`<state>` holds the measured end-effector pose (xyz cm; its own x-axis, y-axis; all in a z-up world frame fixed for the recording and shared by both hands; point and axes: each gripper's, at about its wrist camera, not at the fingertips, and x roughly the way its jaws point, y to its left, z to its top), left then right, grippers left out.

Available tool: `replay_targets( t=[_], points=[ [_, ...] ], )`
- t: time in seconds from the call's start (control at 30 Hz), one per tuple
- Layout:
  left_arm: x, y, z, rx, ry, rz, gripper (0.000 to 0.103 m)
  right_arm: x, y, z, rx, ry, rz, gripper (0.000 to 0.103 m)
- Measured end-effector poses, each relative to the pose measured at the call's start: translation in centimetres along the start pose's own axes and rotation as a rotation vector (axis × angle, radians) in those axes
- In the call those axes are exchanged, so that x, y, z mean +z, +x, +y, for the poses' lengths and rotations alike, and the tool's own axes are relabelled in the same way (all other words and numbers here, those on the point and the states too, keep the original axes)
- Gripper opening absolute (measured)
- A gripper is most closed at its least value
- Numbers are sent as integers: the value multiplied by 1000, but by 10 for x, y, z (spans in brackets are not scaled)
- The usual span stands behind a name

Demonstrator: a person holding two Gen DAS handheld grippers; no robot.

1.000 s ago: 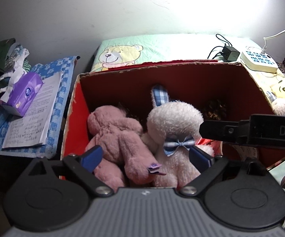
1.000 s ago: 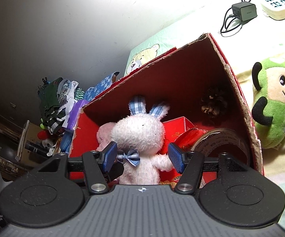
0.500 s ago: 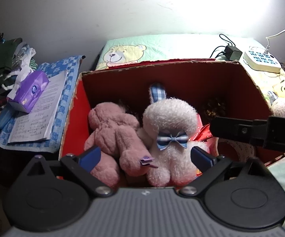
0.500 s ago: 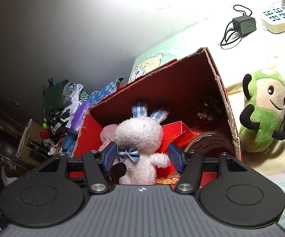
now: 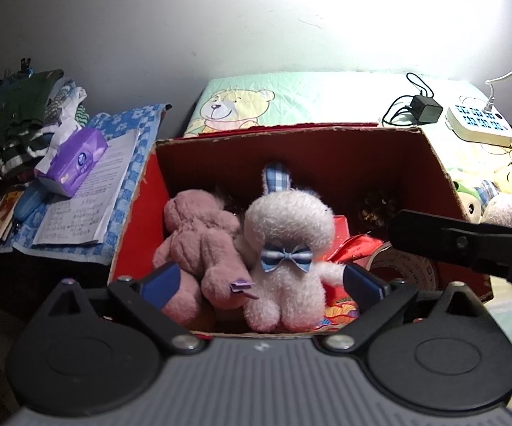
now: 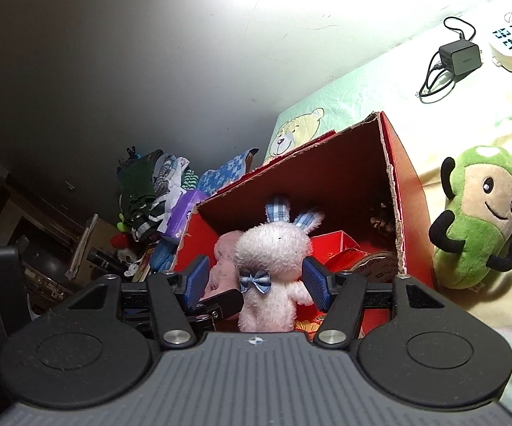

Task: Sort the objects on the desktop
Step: 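Withdraw the right gripper from the box toward the yellow tiger plush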

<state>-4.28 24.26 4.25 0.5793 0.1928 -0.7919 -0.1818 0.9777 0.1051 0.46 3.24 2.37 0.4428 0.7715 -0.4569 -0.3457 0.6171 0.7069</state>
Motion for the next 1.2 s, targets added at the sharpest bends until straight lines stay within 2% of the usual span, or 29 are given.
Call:
replay_targets(
  t=[0.2, 0.4, 0.6, 0.8, 1.07, 1.2],
  points=[
    [0, -18, -23, 0, -17, -20, 99, 2, -21, -10, 39, -12, 7, 62],
    [0, -36, -66, -23, 14, -52, 100, 9, -58, -33, 69, 10, -31, 62],
    [-3, -46, -119, -84, 70, -83, 100, 19, -100, -66, 30, 30, -83, 62],
    [-5, -45, -178, -207, 130, -74, 100, 25, -142, -112, -50, 87, -133, 62],
    [-11, -34, -261, -490, 226, -22, 100, 30, -198, -174, -184, 186, -217, 62],
    [-8, -22, -297, -565, 250, -1, 100, 35, -223, -199, -245, 224, -268, 63]
  ],
)
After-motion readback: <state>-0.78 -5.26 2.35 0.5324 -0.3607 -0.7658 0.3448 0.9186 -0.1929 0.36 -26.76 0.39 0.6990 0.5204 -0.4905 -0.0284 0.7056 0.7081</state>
